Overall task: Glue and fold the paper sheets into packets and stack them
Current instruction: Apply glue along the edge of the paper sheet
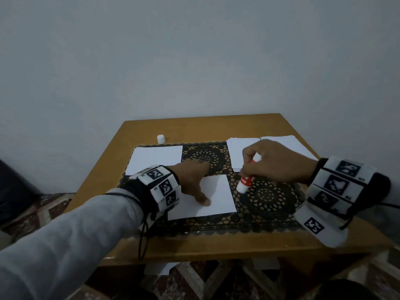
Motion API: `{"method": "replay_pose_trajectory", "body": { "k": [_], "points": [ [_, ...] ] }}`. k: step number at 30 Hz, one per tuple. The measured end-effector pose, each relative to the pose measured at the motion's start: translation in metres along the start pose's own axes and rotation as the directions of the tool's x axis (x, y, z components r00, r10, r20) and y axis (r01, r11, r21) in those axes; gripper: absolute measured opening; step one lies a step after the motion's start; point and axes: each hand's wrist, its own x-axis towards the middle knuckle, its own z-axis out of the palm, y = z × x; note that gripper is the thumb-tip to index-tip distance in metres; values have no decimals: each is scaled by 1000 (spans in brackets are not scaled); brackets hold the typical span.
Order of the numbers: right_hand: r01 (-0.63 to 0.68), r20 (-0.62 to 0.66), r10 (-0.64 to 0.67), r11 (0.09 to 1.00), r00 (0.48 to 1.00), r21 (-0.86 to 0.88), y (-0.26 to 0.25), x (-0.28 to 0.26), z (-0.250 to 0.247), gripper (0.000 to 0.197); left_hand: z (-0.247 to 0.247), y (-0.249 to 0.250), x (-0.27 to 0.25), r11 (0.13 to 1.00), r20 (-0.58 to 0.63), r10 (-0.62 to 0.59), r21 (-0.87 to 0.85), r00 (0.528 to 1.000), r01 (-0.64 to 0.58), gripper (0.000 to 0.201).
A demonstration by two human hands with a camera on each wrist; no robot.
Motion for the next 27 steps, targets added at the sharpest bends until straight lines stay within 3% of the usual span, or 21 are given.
{"method": "replay_pose_trajectory", "body": {
  "k": [4,8,10,13,15,18,27],
  "points": [
    [-9,-29,9,1000,1000,15,0,-2,-9,25,-3,-1,-1,991,42,-9,-132,999,14,69],
    [-17,-29,17,1000,999,0,6,-5,-6,21,-6,-6,0,968,-49,9,-248,999,-21,31],
    [-14,-34,14,1000,999,-8,8,-6,-3,21,-5,-10,-2,960,-58,1,-281,998,-18,24],
    [-14,-29,15,1000,999,5,10,-6,1,22,-1,-11,-9,955,-74,-8,-297,997,-14,23],
    [-11,-22,11,1000,1000,-4,11,-6,2,23,2,-8,-15,959,-41,-29,-284,999,16,36],
    [7,-14,-7,1000,1000,-17,9,-7,4,22,6,0,-21,990,39,-34,-135,999,39,60],
    [26,-1,-26,999,1000,-27,7,-14,3,22,9,-3,-20,963,-6,-39,-266,999,36,48]
  ]
}}
